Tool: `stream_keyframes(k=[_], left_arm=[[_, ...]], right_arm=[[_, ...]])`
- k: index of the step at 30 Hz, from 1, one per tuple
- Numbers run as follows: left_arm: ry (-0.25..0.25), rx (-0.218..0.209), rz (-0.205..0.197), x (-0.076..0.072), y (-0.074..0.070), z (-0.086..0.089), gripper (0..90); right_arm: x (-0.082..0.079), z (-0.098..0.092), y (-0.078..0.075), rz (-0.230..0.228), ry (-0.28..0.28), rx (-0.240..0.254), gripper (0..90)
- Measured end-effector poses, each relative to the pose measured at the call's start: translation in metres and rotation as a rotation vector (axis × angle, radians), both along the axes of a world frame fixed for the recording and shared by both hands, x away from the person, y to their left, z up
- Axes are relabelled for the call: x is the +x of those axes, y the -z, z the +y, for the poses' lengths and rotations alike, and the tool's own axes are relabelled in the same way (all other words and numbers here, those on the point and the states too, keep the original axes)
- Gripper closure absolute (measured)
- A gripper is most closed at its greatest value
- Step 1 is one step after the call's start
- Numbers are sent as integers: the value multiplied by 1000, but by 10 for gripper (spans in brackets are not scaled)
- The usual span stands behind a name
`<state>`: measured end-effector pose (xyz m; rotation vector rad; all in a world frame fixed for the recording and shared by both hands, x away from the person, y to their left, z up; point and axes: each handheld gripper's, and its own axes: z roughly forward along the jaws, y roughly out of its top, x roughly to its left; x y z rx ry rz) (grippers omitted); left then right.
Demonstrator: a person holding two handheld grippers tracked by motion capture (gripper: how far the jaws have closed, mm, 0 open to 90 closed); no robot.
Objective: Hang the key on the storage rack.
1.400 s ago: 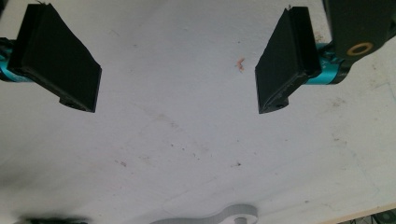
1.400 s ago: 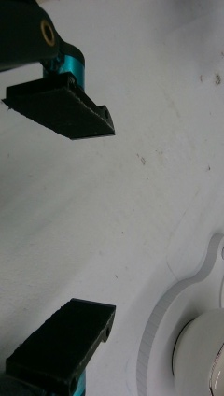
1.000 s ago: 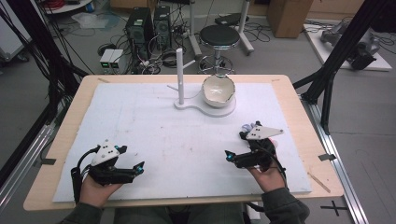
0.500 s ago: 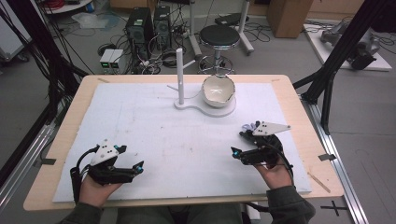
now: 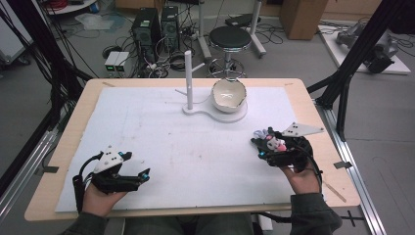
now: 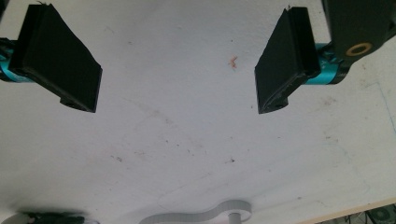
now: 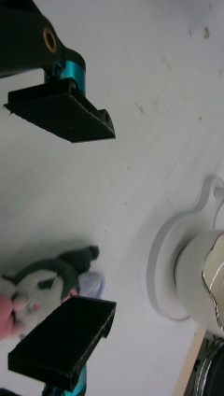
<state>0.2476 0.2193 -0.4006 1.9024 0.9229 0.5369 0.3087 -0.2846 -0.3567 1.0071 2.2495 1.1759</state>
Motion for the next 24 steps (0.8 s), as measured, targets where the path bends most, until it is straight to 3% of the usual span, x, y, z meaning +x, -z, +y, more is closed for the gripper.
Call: stream_keyframes(k=[13, 18, 24], left_arm=[[-6, -4, 3, 2, 1, 0, 152], [-4, -5, 4, 3, 1, 1, 152], [-6, -5, 3, 3, 1, 1, 152]], right_arm=[[12, -29, -10, 17, 59, -7, 154], [29, -34, -8, 64, 66, -41, 163], [36, -39, -4, 95, 78, -54, 164]])
